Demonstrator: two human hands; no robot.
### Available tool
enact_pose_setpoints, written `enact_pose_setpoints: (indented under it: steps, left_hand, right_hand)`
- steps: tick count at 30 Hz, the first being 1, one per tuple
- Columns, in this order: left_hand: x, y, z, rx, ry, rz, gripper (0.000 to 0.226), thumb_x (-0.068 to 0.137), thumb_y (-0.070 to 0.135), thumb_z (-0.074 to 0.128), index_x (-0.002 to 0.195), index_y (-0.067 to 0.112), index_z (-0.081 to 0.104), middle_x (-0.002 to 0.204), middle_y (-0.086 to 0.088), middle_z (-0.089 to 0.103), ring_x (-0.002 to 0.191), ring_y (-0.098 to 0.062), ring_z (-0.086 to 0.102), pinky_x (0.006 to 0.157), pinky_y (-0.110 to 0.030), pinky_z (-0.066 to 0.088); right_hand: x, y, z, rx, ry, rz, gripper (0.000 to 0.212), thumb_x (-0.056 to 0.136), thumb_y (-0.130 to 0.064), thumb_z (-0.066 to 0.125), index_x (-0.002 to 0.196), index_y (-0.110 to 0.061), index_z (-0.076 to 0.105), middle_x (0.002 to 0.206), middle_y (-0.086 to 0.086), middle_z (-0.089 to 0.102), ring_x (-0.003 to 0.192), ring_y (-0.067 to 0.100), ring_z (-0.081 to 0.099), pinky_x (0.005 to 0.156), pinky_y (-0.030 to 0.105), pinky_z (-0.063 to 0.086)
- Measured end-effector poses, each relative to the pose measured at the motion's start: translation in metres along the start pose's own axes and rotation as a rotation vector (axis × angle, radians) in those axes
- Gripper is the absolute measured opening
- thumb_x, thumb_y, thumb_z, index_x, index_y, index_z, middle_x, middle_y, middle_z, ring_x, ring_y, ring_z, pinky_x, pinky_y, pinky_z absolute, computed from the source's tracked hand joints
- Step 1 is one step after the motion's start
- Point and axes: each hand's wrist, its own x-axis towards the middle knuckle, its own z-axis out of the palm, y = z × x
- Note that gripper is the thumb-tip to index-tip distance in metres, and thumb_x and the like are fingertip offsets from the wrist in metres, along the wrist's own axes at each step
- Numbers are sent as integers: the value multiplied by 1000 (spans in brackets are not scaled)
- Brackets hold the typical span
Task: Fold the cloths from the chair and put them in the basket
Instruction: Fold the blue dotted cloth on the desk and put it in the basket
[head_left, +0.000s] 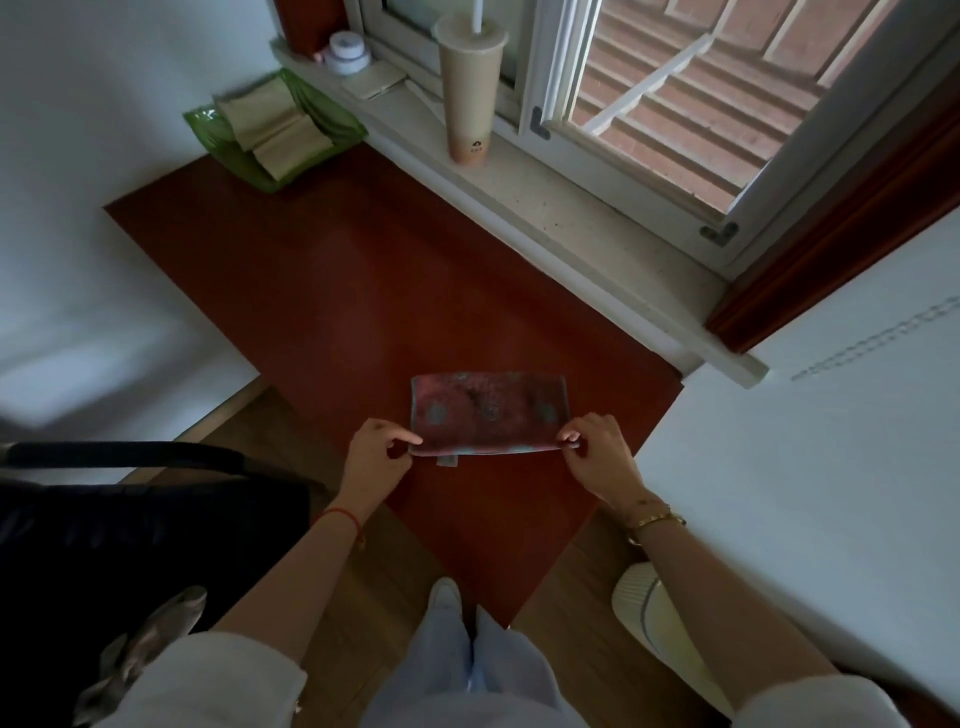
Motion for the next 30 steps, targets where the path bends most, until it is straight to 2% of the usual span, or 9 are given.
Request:
enact_pose_setpoints:
  steps: [4,7,10,16,21,23,26,28,30]
  left_hand:
    - [0,10,9,-111,70,-181,22,87,6,64,108,13,65,115,-5,67,91,-14,63,67,-13,44]
    - [5,19,14,-196,134,-295,29,87,14,68,114,8,60,116,-9,68,97,-19,65,71,-15,43]
    - [10,26,21,-258,156,-430,39,84,18,73,119,7,60,120,-11,68,109,-24,65,77,-19,42]
    - [22,33,26,-344,151,-621,51,80,18,76,127,5,60,125,-13,66,115,-25,63,76,-20,41]
    - [23,40,29,-366,125,-588,43,78,11,75,121,10,66,119,-7,70,108,-20,66,66,-12,42]
    - [24,38,28,-379,114,-566,38,77,10,74,115,12,70,116,-5,71,103,-19,65,70,-17,44]
    - [21,36,21,-424,91,-491,33,78,11,73,110,14,70,109,-1,71,89,-11,60,71,-17,44]
    - [21,38,10,-445,71,-400,31,77,13,75,108,17,71,97,8,70,86,-8,60,68,-10,43]
    - [20,44,-6,-431,43,-294,28,76,15,76,103,21,72,86,18,67,81,-1,62,63,-4,41]
  right_hand:
    - [24,-21,-9,32,48,-21,15,85,-14,58,93,-19,69,97,-5,62,95,12,47,81,25,40]
    - [57,-53,-10,8,31,-97,16,90,-14,54,96,-18,69,99,-3,66,98,16,51,86,26,42]
    - [89,-84,1,13,-78,-182,20,94,-17,53,105,-15,69,106,2,68,106,23,51,94,33,42]
    - [130,-131,45,-32,-298,-243,29,93,-24,58,119,-13,64,123,6,66,118,28,50,103,40,40]
    - [139,-138,60,-161,-365,-217,34,93,-28,57,124,-15,60,126,11,58,120,32,48,103,43,40]
    - [139,-143,61,-160,-379,-197,32,92,-25,57,122,-15,62,124,13,56,119,33,48,102,44,41]
    - [135,-147,50,2,-339,-126,29,88,-19,58,115,-12,66,116,13,56,112,31,53,95,41,45]
    - [128,-146,33,158,-276,-72,26,86,-18,60,110,-11,68,107,8,56,104,27,57,87,33,45]
    - [119,-142,11,303,-219,-38,19,87,-16,61,105,-11,67,107,9,61,99,25,59,86,35,48]
